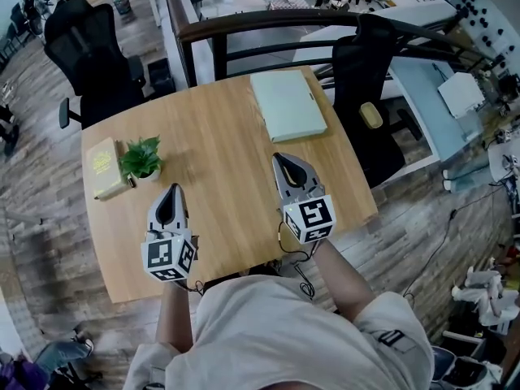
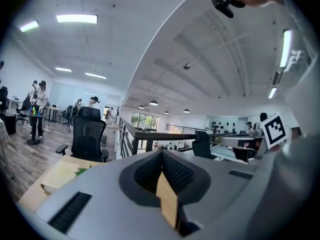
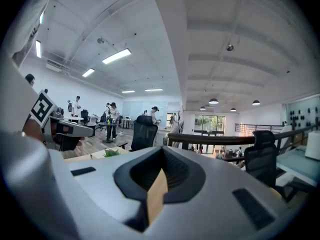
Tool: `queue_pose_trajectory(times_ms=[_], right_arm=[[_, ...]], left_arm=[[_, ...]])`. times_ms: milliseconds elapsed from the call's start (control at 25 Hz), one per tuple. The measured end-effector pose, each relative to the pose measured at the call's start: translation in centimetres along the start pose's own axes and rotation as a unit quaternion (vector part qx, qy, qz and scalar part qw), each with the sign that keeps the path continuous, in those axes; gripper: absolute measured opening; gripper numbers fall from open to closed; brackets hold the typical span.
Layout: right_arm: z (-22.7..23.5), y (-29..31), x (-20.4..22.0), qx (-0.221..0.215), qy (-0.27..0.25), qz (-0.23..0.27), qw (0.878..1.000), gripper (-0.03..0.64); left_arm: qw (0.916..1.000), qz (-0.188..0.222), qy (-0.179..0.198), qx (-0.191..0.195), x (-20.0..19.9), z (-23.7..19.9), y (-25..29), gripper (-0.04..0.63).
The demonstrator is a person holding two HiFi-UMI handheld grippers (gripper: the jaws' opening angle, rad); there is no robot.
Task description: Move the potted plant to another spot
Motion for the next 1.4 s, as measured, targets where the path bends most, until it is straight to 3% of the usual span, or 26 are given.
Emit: queue_pose_trajectory(times_ms=[400, 920, 1400], right_arm=[[-0.5, -0.1, -4.7, -0.021, 0.0, 0.052, 0.998, 0.003], [-2.1, -1.1, -5.2, -0.037, 0.0, 0.065, 0.997, 0.003], [-2.9, -1.3, -4.9, -0.04, -0.001, 0.057, 0.998, 0.003]], left_arm=[[0.9976, 0.067, 0.02, -0.002, -5.4, 2.4, -0.8, 0.012], [0.9968, 0.064, 0.047, -0.001, -5.3, 3.4, -2.4, 0.012], [0.9975, 0.06, 0.037, 0.001, -4.7, 3.3, -2.5, 0.012]])
Point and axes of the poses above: the fingertips, and each gripper's own axes: y forward along the fingers, z to its right, x out of its underside, the point moved 10 cm from there along -y, backward along the fingers, and after that the axes turned 13 degrees about z, right-handed, at the moved point
